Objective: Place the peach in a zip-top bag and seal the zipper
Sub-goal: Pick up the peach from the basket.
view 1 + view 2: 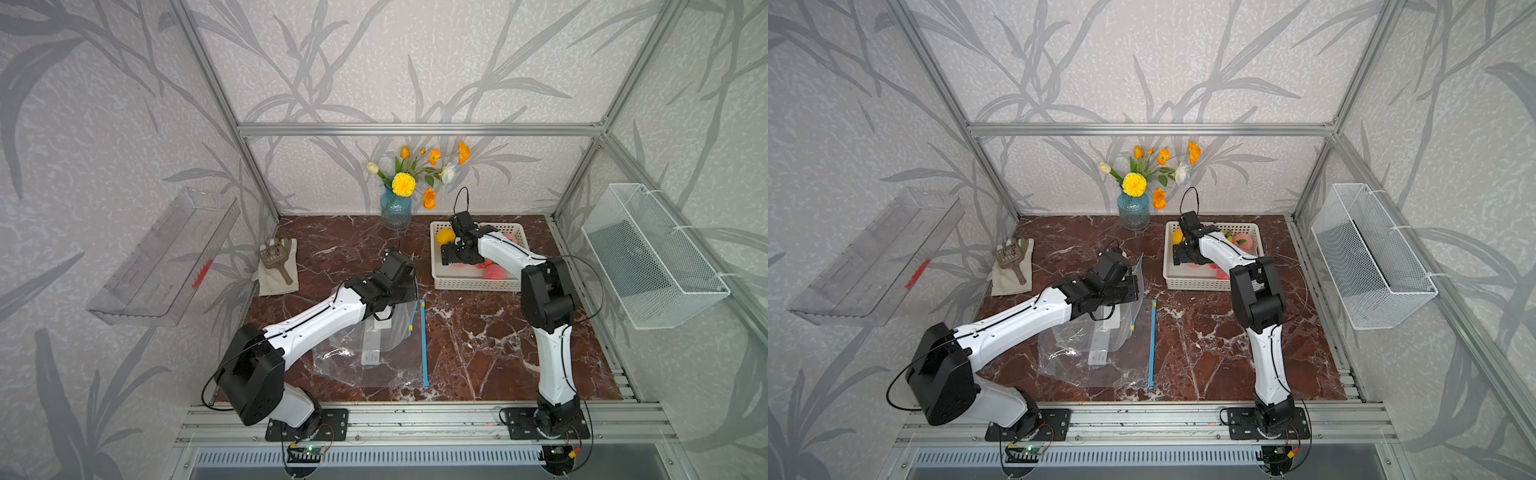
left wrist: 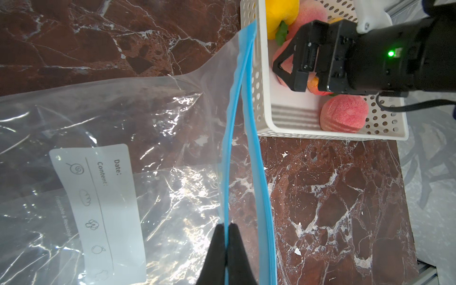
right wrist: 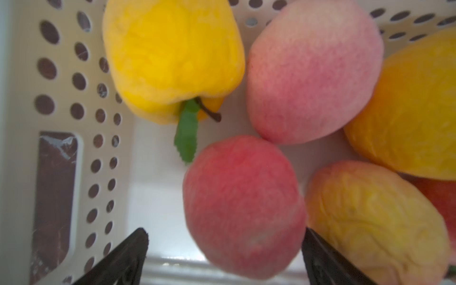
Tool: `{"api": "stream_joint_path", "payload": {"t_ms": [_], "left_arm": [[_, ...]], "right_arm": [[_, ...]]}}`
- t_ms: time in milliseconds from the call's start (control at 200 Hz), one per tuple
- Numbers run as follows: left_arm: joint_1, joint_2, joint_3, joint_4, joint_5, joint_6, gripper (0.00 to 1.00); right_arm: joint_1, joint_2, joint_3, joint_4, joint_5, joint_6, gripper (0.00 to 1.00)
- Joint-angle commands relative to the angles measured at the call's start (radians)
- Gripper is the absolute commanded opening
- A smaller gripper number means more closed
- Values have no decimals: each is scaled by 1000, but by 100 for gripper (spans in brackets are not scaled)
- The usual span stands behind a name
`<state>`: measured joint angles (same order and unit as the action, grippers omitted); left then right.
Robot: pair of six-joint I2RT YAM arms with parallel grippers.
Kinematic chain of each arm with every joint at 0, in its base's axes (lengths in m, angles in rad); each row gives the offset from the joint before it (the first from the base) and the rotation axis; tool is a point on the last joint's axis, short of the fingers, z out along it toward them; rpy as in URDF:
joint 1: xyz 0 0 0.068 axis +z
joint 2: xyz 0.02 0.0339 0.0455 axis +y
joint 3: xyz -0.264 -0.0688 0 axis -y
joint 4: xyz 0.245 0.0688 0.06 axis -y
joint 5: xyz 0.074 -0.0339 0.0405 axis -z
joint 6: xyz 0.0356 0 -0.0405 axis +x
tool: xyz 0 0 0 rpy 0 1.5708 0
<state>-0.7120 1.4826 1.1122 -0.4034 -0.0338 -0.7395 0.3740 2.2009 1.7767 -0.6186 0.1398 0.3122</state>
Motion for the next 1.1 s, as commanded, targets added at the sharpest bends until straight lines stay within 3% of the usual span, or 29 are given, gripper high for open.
{"api": "stream_joint_path", "payload": {"t_ms": [0,180,330,520,785,935,1095], "left_arm": [[9,1,21,21,-2,58,0],[21,4,1,61,-1,98,0],[23,10,-11,90,17,122,0],[27,16,-6,89,8,146,0],[29,17,-18,127,37,107,0],[32,22,-15,167,57,91,0],[37,15,-26,201,94,76,0]], "right_arm": [[-4,42,68,-32,49,-2,95],[-4,83,106,-30,56,2,86],[-5,45,65,-22,65,9,68],[-4,-137,-79,38,-6,1,66],[-3,-535,-405,213,-306,17,66],[7,-669,-530,330,-528,83,66],[40,-757,-627,489,-671,161,66]]}}
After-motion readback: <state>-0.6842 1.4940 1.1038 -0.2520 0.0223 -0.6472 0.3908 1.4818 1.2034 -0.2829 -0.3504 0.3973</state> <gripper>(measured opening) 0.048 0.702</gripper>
